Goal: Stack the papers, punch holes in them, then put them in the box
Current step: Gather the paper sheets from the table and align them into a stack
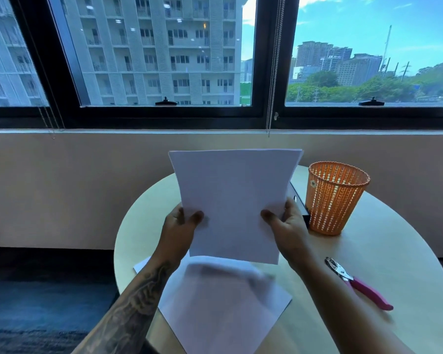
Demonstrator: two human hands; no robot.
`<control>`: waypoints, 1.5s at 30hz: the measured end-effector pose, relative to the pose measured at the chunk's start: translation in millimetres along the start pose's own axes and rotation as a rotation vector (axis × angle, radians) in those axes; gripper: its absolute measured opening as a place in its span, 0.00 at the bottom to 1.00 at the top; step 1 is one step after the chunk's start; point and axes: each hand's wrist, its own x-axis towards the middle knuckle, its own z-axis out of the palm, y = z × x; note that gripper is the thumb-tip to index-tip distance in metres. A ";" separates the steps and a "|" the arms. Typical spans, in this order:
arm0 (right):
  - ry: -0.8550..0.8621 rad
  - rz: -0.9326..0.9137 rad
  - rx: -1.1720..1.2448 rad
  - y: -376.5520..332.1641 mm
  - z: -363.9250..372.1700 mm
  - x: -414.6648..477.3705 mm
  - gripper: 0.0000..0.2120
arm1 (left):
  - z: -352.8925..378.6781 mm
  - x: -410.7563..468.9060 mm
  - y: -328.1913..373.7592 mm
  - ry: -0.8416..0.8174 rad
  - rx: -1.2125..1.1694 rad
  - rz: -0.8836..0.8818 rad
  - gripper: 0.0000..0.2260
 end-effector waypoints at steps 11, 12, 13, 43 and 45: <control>-0.038 -0.042 -0.121 19.7 -0.3 -0.6 0.09 | -25.9 12.1 -3.1 0.133 0.118 0.013 0.05; -0.022 -0.026 -0.160 24.1 -2.0 -3.2 0.07 | -31.5 14.5 -3.5 0.180 0.116 0.000 0.05; -0.014 0.002 -0.199 32.1 -4.8 -4.7 0.05 | -36.8 17.0 -4.1 0.219 0.106 -0.012 0.05; -0.489 0.235 -1.279 31.0 -20.1 -14.2 0.17 | -102.3 24.4 -26.5 0.561 0.032 -0.064 0.07; -0.492 0.288 -1.218 32.5 -26.8 -10.7 0.12 | -105.3 24.2 -27.6 0.601 0.047 -0.060 0.05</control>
